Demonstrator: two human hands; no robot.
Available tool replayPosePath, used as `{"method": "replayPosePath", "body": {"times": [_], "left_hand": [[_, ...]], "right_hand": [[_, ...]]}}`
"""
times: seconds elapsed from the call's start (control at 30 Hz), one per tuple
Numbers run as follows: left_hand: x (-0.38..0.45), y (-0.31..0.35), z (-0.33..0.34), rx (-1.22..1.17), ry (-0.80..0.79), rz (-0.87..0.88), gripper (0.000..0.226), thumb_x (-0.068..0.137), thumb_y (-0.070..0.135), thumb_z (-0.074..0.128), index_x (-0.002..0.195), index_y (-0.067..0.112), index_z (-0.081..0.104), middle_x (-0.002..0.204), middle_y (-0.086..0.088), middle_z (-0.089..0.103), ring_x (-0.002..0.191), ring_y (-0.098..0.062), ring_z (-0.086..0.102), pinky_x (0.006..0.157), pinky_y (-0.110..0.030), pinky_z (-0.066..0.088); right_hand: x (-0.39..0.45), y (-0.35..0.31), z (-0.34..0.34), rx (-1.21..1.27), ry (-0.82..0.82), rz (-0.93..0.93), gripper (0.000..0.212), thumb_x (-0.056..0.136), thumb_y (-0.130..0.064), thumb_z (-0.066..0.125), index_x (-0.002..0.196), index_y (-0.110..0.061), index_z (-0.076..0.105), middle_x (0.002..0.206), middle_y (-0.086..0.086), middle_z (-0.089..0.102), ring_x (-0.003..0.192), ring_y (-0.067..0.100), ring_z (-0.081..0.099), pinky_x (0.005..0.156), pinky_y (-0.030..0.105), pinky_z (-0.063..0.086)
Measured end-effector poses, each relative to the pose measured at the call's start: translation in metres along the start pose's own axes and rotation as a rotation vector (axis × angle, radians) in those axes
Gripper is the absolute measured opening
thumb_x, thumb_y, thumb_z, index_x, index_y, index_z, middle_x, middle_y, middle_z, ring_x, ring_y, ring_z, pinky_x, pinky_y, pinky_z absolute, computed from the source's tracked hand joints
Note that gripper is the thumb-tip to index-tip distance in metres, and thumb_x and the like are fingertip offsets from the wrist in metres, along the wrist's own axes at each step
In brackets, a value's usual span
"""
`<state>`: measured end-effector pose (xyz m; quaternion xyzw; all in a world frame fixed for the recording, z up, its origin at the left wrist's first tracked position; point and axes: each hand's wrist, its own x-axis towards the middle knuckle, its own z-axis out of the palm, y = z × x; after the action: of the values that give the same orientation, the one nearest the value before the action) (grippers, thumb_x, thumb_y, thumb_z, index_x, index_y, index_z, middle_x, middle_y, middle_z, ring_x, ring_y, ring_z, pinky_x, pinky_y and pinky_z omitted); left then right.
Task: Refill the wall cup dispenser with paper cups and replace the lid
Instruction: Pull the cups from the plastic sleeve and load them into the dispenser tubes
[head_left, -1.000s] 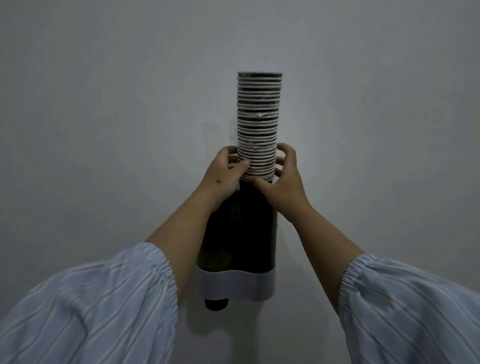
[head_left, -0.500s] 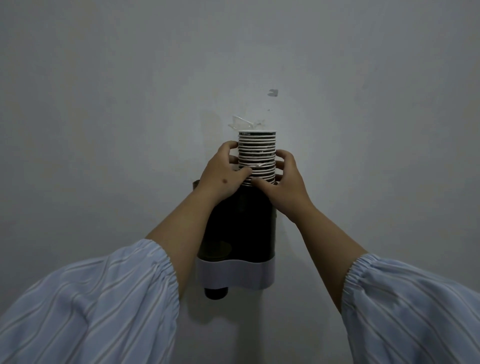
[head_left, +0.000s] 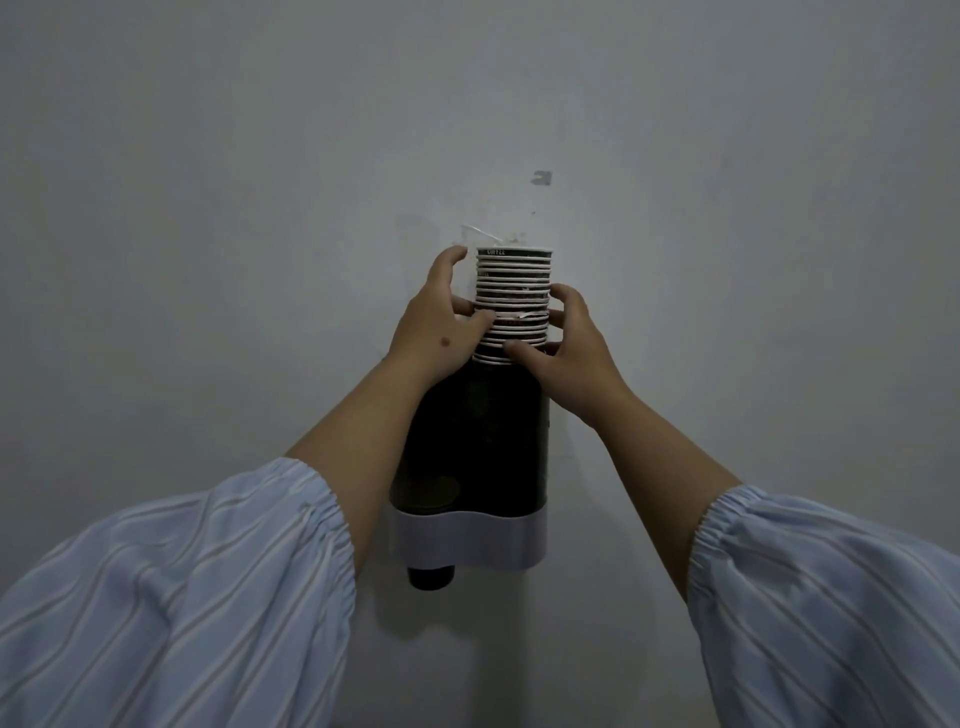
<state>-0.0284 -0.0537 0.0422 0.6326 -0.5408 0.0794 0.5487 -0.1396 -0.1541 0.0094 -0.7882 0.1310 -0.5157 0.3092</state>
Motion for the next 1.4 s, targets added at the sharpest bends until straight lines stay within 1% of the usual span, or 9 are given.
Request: {"method": "replayPosePath", "body": {"times": [0.13,0.2,0.3,0.43,0.57,0.8,1.03,1.23,1.4], "left_hand": [[-0.002,-0.001,0.003,-0.005,-0.040,0.011,0.061,0.083,0.018,0.061,0.135,0.032,0.033,0.083,0.008,0.061,0.078,-0.007,0.063,0.079,-0.029,0.053],[-0.005,-0.004,0.007,0.034,-0.066,-0.031,0.056,0.082,0.020,0.063,0.132,0.023,0.038,0.094,0.003,0.062,0.080,-0.008,0.062,0.075,-0.022,0.046],[-0.008,-0.008,0.010,0.251,-0.074,-0.043,0.025,0.083,0.024,0.062,0.104,0.013,0.056,0.112,-0.007,0.058,0.099,-0.022,0.057,0.080,-0.027,0.041],[-0.013,-0.010,0.006,0.346,-0.091,-0.020,0.008,0.083,0.026,0.060,0.080,0.020,0.057,0.094,0.001,0.061,0.095,-0.021,0.060,0.086,-0.036,0.049],[-0.017,-0.014,0.005,0.397,-0.068,-0.021,0.004,0.085,0.031,0.055,0.085,0.027,0.056,0.098,0.005,0.065,0.095,-0.019,0.060,0.092,-0.046,0.046],[-0.021,-0.021,0.008,0.495,-0.018,0.049,0.020,0.088,0.035,0.047,0.091,0.023,0.063,0.100,0.003,0.068,0.096,-0.021,0.059,0.092,-0.042,0.041],[-0.022,-0.025,0.009,0.573,-0.027,0.109,0.024,0.085,0.034,0.046,0.091,0.020,0.064,0.096,0.002,0.066,0.098,-0.021,0.053,0.087,-0.041,0.032],[-0.022,-0.026,0.011,0.601,-0.050,0.114,0.022,0.082,0.035,0.047,0.086,0.020,0.063,0.099,0.003,0.064,0.103,-0.021,0.051,0.094,-0.046,0.031],[-0.023,-0.031,0.012,0.716,-0.105,0.128,0.033,0.082,0.038,0.046,0.101,0.016,0.062,0.117,0.002,0.058,0.118,-0.020,0.044,0.105,-0.053,0.024]], "right_hand": [[-0.001,0.000,0.001,-0.016,-0.005,0.015,0.067,0.078,-0.024,0.072,0.133,-0.019,0.034,0.105,-0.013,0.051,0.092,0.010,0.060,0.082,0.026,0.051],[-0.002,-0.001,0.002,-0.039,0.004,0.014,0.070,0.076,-0.028,0.074,0.133,-0.015,0.035,0.107,-0.011,0.049,0.096,0.009,0.056,0.078,0.018,0.047],[-0.005,0.002,0.002,-0.057,0.005,0.066,0.075,0.077,-0.030,0.073,0.137,-0.014,0.032,0.123,0.002,0.048,0.109,0.016,0.051,0.089,0.027,0.046],[-0.013,0.008,0.002,-0.222,0.033,0.047,0.042,0.081,-0.034,0.067,0.115,-0.012,0.057,0.117,0.005,0.059,0.103,0.015,0.054,0.081,0.021,0.038],[-0.016,0.008,0.003,-0.285,0.060,0.012,0.036,0.082,-0.036,0.066,0.109,-0.014,0.060,0.113,0.006,0.056,0.093,0.007,0.047,0.078,0.019,0.037],[-0.021,0.006,0.005,-0.350,0.069,-0.003,0.035,0.085,-0.037,0.062,0.110,-0.012,0.060,0.113,0.006,0.054,0.093,0.007,0.045,0.079,0.016,0.033],[-0.025,0.009,0.005,-0.575,0.026,-0.054,0.038,0.089,-0.043,0.051,0.104,-0.011,0.064,0.104,0.007,0.062,0.105,0.022,0.048,0.081,0.028,0.039],[-0.027,0.008,0.003,-0.750,-0.003,-0.093,0.044,0.087,-0.053,0.046,0.104,-0.016,0.064,0.111,0.002,0.062,0.110,0.024,0.048,0.090,0.040,0.041],[-0.026,0.007,0.005,-0.831,-0.060,-0.089,0.047,0.085,-0.054,0.044,0.107,-0.016,0.061,0.113,0.003,0.062,0.109,0.028,0.047,0.093,0.044,0.039]]}}
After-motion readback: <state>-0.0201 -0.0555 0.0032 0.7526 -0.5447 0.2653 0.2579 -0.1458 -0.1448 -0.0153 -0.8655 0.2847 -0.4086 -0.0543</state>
